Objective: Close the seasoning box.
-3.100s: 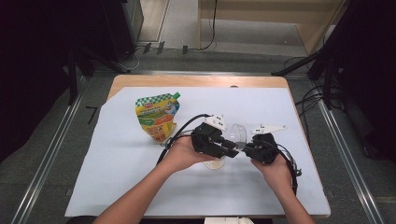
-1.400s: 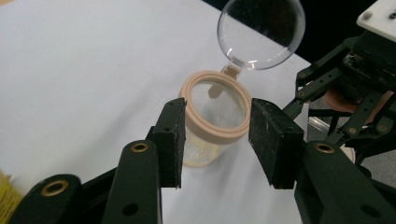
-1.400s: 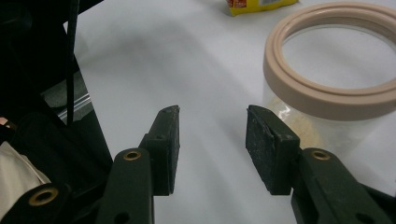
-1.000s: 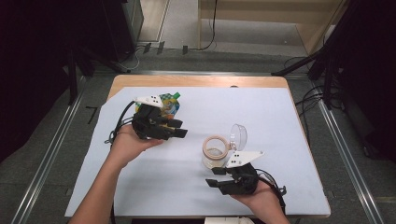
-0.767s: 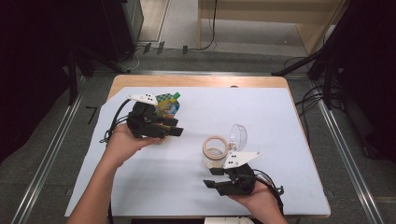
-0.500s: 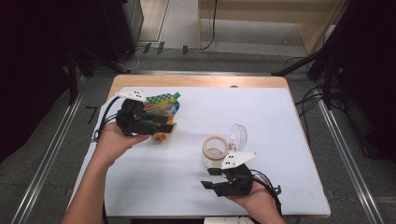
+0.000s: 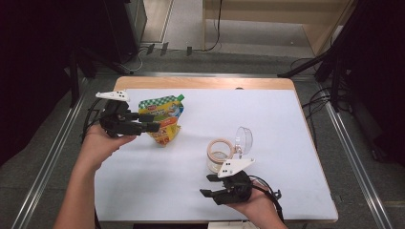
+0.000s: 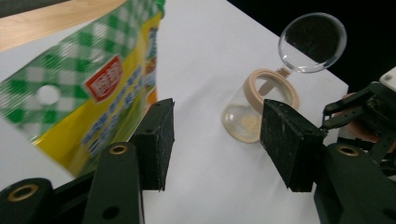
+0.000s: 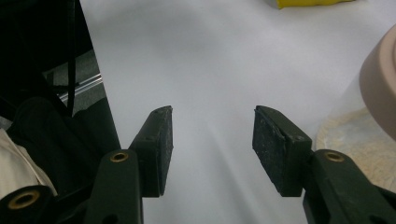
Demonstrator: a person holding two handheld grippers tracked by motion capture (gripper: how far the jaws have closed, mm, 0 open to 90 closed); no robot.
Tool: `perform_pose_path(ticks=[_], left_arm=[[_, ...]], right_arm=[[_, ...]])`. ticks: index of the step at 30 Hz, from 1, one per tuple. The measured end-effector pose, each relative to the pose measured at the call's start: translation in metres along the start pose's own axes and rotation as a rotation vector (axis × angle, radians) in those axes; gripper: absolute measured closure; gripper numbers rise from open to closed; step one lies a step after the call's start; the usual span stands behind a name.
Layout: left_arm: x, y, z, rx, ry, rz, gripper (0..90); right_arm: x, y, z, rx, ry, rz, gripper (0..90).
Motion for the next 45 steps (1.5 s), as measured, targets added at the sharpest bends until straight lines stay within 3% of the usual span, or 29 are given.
perform_pose_path(ticks=[8, 11, 15, 19, 23, 25, 29, 34, 39, 40, 41, 45], left_arm=[[0.006, 0.016, 0.013, -0.028, 0.031, -0.009, 43.0], [0.013, 0.025, 0.025, -0.070, 0.051, -0.011, 43.0], [0.019, 0.024, 0.037, -0.107, 0.073, -0.002, 43.0], [0.024, 0.003, 0.048, -0.092, 0.086, 0.004, 44.9], [0.025, -0.010, 0.049, -0.092, 0.078, 0.025, 47.7], [0.022, -0.021, 0.045, -0.040, 0.089, -0.011, 49.6], [0.020, -0.030, 0.047, -0.071, 0.092, -0.020, 55.8], [0.022, -0.039, 0.050, -0.073, 0.104, -0.023, 67.8], [0.020, -0.043, 0.047, -0.075, 0.085, -0.025, 83.7], [0.020, -0.044, 0.045, -0.067, 0.073, -0.026, 83.7], [0.020, -0.045, 0.043, -0.069, 0.045, -0.015, 89.4], [0.018, -0.043, 0.041, -0.091, 0.044, 0.000, 90.0]], right_arm=[[-0.001, 0.000, -0.002, 0.002, -0.005, -0.007, 48.1], [0.000, 0.000, -0.002, 0.003, -0.010, -0.004, 48.1], [0.000, -0.001, -0.001, 0.001, -0.001, -0.003, 48.1], [0.000, -0.005, -0.001, -0.004, -0.002, 0.006, 48.1], [0.001, -0.008, -0.001, -0.008, 0.004, 0.006, 48.1], [0.001, -0.011, 0.000, -0.014, 0.011, 0.005, 48.1], [0.003, -0.014, -0.002, -0.001, 0.001, 0.021, 48.2], [0.001, -0.017, -0.002, 0.003, -0.004, 0.006, 48.3], [-0.002, -0.021, -0.002, 0.000, -0.009, -0.016, 48.3], [-0.002, -0.021, -0.002, 0.000, -0.009, -0.016, 48.3], [-0.007, -0.021, 0.000, -0.017, -0.032, -0.033, 48.3], [-0.018, -0.022, 0.002, -0.024, -0.043, -0.075, 48.3]])
Point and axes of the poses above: each handheld gripper's, and its own axes: y roughly backward along the jaws, x roughly out of its underside, z roughly to its left, the point moved 7 cm from there along -y, roughly forward along the jaws, and after that the axes turned 2 degrees about x, right-handed, at the moved point
